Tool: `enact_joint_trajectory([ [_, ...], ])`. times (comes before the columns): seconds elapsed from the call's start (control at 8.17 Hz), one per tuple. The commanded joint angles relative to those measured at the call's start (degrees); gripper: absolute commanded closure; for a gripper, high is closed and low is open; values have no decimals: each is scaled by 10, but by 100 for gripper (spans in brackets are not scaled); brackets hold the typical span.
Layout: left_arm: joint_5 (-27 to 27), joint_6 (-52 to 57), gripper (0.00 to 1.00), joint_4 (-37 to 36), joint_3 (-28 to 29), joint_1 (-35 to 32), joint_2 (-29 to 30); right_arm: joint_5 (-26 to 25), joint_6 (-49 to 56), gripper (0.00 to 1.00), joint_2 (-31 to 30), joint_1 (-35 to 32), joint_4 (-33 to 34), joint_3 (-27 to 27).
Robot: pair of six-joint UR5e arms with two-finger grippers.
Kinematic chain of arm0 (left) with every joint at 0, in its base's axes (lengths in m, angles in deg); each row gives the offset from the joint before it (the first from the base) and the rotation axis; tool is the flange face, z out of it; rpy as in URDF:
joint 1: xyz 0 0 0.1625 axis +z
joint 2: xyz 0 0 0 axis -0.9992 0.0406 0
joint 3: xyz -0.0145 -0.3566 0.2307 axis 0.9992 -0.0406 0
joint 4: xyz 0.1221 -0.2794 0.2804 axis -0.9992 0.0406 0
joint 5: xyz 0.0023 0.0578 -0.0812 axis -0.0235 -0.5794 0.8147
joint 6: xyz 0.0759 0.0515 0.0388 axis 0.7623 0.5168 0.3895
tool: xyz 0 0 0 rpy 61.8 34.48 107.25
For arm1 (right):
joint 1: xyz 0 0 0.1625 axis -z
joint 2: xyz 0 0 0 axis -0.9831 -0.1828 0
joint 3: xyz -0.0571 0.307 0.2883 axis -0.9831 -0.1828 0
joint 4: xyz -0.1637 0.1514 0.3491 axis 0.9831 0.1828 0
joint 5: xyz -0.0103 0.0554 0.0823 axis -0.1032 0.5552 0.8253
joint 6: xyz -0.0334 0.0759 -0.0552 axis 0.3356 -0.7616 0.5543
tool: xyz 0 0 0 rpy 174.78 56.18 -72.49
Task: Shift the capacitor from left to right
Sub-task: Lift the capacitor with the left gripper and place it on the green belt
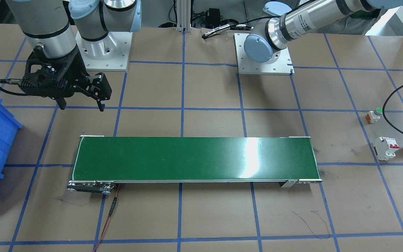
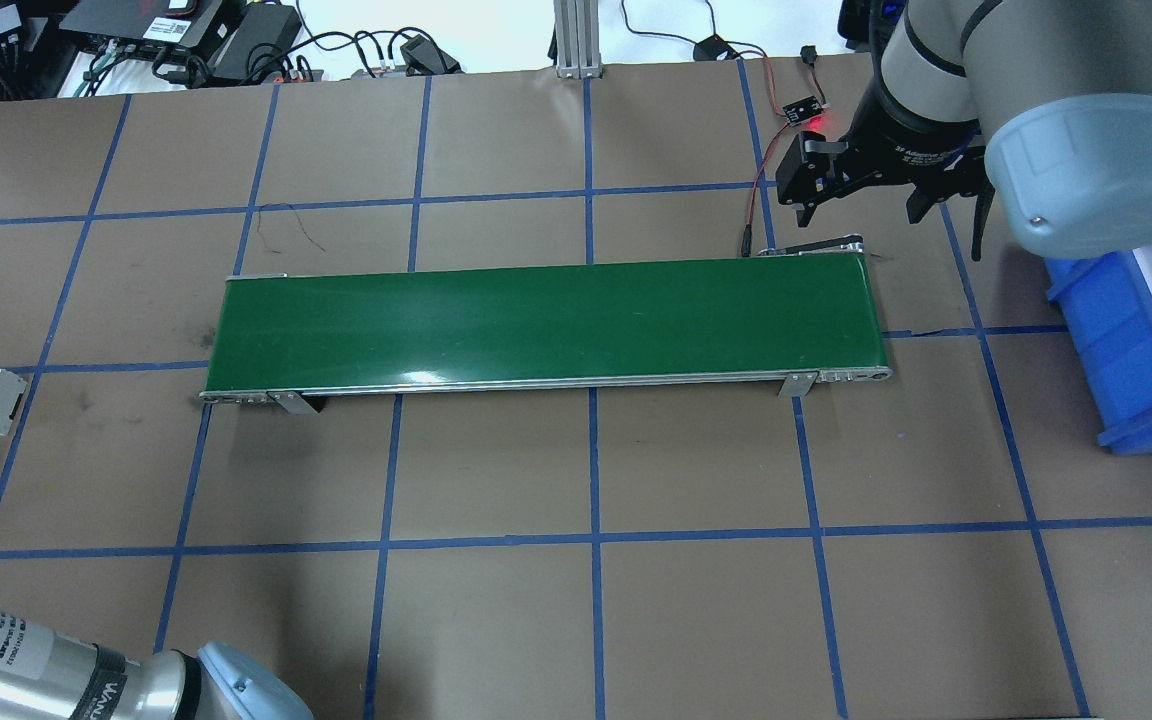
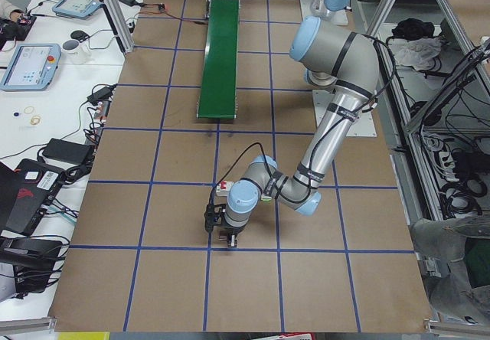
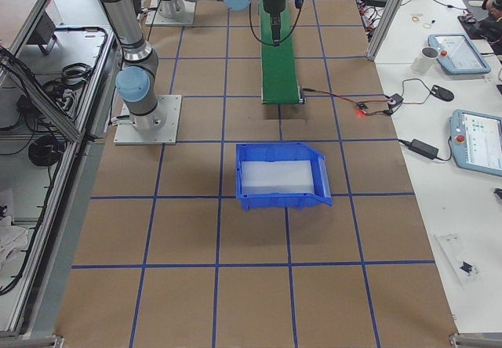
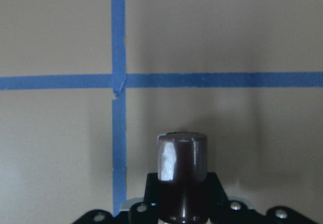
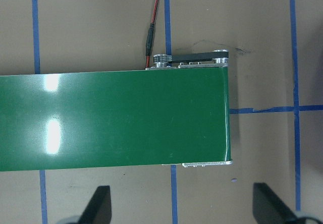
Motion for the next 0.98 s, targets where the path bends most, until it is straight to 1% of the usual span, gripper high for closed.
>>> enact_joint_trajectory([
  [0.0,-60,-6,97,2,-4,-1,-31,0,0,0,0,0,0,0],
  [0.12,-71,-20,97,23,-5,-10,-70,0,3,0,0,0,3,0],
  [0.24,-73,-53,97,76,-6,-26,-110,0,4,0,0,0,3,0],
  [0.37,-86,-89,97,135,-6,-55,-147,0,3,0,0,0,3,0],
  [0.49,-107,-129,97,186,-5,-92,-177,-1,5,0,0,0,2,0],
  [0.86,-111,-244,96,316,-7,-223,-246,0,5,0,0,0,4,0],
])
